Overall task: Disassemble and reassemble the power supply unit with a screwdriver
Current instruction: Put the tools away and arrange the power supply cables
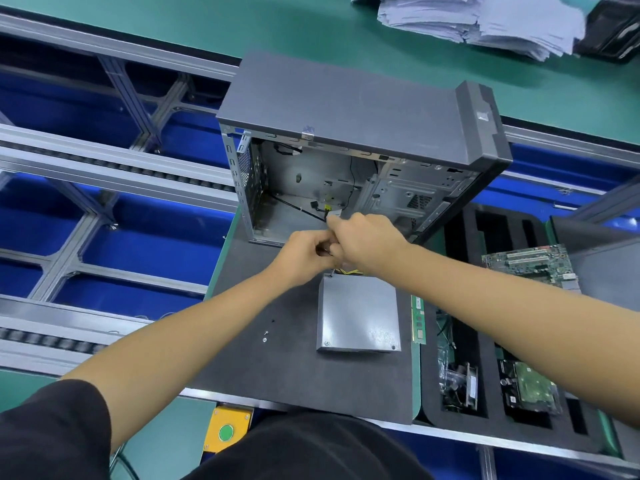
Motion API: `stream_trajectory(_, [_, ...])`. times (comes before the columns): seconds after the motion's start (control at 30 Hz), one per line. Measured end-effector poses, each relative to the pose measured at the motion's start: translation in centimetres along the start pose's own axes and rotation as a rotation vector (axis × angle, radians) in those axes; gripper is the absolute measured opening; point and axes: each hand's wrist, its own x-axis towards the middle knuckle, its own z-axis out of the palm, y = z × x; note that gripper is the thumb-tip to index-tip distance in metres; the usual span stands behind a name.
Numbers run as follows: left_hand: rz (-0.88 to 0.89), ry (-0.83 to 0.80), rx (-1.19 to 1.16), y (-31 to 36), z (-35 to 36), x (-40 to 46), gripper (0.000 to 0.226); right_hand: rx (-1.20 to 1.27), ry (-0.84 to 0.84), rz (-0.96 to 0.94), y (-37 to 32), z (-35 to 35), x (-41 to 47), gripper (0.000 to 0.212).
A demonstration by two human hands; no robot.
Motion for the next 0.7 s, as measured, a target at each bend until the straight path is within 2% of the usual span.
stream_trajectory(0.07, [0.023,-0.027,0.022,-0.5,0.0,-0.1,0.033,-0.075,0.022,-0.134,0.5,-0.5,0.1,0.025])
stream_trajectory(0.17, [0.029,-0.143,0.056,-0.8,-0.7,-0.1,0.012,-0.167,0.005,-0.465,1.7,-2.0,0.3,0.023])
stream_trajectory(0.23, [0.089,-0.211,0.13,-0.6,-1.0,0.1,0.02,-0.222,-0.058,-0.623,2.2,-2.4,0.3,0.013])
stream_trajectory(0.27, [0.109,-0.234,0.138,-0.5,-1.1,0.3,0.029,-0.219,-0.071,-0.633,2.3,-2.5,0.4,0.009])
stream_trajectory(0.33, [0.085,-0.239,0.047,-0.5,-1.0,0.2,0.048,-0.162,-0.05,-0.524,2.0,-2.3,0.3,0.014])
stream_trajectory(0.37, [0.058,-0.216,-0.02,-0.6,-0.9,0.0,0.05,-0.124,-0.042,-0.444,1.7,-2.1,0.3,0.02])
stream_trajectory(0.43, [0.0,-0.141,-0.107,-1.2,-0.4,-0.3,0.036,-0.052,-0.049,-0.308,1.2,-1.5,0.2,0.029])
stream_trajectory(0.5, [-0.041,-0.053,-0.099,-1.8,0.5,-0.6,0.025,0.011,-0.062,-0.192,1.1,-1.1,0.1,0.024])
stream_trajectory(0.6, [-0.09,0.033,0.02,-2.3,2.0,-0.7,0.015,0.085,-0.067,-0.041,0.5,-0.6,0.2,0.016])
stream_trajectory(0.7, [-0.099,0.112,0.139,-2.6,3.0,-0.8,0.007,0.11,-0.04,0.109,-0.2,-0.5,0.3,0.025])
